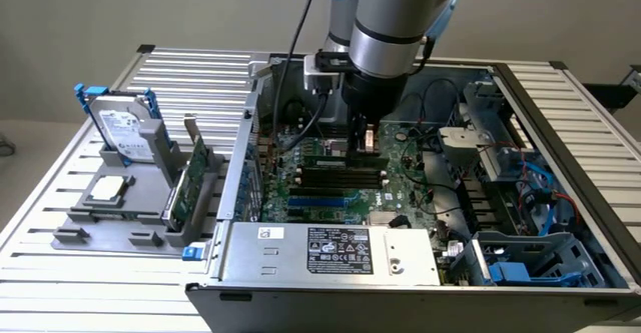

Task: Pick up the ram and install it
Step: 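Insert the ram into the slot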

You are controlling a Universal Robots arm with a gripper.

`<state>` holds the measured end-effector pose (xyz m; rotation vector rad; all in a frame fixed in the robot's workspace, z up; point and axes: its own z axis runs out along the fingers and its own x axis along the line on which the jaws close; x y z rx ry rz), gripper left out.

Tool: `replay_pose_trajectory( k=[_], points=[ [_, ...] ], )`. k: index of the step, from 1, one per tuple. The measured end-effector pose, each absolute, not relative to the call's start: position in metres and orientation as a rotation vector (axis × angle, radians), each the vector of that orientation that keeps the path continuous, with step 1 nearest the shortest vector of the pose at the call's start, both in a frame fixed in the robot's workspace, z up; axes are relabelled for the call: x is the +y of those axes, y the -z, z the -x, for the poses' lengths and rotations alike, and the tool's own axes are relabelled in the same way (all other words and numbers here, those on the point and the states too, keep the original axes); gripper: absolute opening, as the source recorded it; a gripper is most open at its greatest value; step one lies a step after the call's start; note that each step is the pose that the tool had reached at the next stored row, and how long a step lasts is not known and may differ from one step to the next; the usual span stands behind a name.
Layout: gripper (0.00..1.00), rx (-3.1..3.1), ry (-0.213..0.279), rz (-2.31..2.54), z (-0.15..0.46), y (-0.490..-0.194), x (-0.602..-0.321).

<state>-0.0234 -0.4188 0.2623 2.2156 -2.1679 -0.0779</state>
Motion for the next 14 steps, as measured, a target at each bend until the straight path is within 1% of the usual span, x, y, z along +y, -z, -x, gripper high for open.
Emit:
replay_pose_trajectory(
  k=[14],
  points=[
    [0.14,-2.173,0.069,-2.202,0.023,-0.237,-0.416]
  ],
)
